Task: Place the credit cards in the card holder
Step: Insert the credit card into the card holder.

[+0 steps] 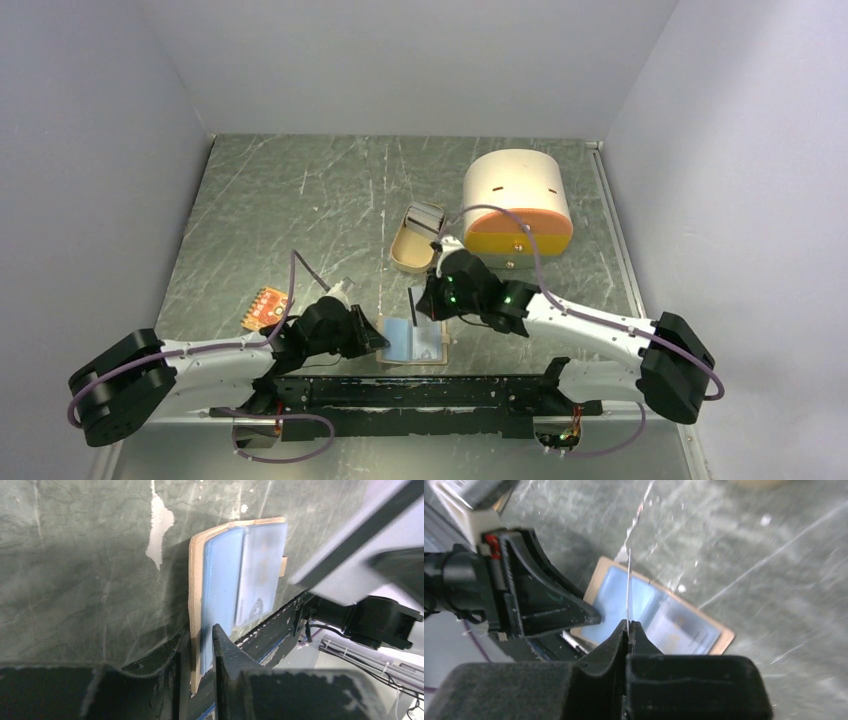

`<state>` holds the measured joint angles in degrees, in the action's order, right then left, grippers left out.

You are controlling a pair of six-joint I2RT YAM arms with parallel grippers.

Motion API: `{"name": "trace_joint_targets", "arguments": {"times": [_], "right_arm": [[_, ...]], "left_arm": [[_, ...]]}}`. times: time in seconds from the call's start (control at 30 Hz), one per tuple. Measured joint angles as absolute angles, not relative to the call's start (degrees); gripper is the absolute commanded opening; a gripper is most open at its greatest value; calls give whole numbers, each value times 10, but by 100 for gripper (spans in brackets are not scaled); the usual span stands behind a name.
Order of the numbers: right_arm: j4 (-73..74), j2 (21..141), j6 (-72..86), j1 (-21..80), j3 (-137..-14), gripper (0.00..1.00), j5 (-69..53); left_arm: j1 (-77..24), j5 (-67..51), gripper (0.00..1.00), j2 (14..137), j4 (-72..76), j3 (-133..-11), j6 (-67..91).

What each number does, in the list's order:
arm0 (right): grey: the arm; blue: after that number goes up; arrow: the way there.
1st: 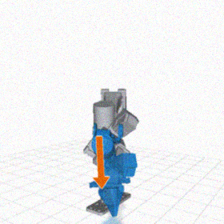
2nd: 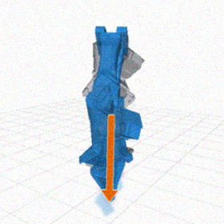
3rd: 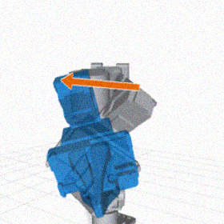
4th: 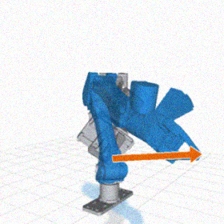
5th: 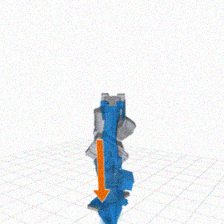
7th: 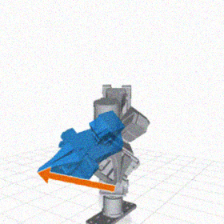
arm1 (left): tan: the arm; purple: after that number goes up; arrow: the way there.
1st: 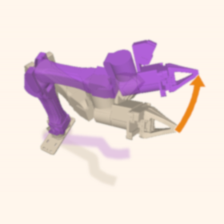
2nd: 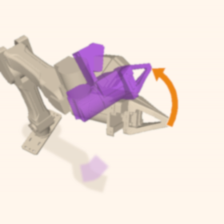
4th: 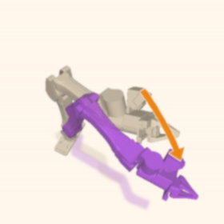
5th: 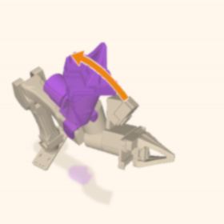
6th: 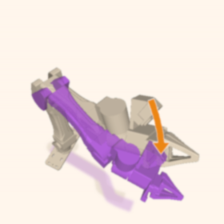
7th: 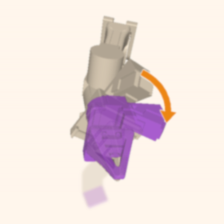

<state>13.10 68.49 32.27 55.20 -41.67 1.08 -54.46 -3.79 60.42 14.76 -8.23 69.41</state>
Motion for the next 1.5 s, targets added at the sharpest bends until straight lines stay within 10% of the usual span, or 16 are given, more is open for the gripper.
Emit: {"name": "trace_joint_targets", "arguments": {"times": [0.33,1.5], "right_arm": [[-57,646,516,554,-224,3,-55],[-275,672,627,552,-88,2,-25]], "left_arm": [[-544,-41,9,564,171,-57,703],[-544,-47,12,584,182,-50,703]]}}
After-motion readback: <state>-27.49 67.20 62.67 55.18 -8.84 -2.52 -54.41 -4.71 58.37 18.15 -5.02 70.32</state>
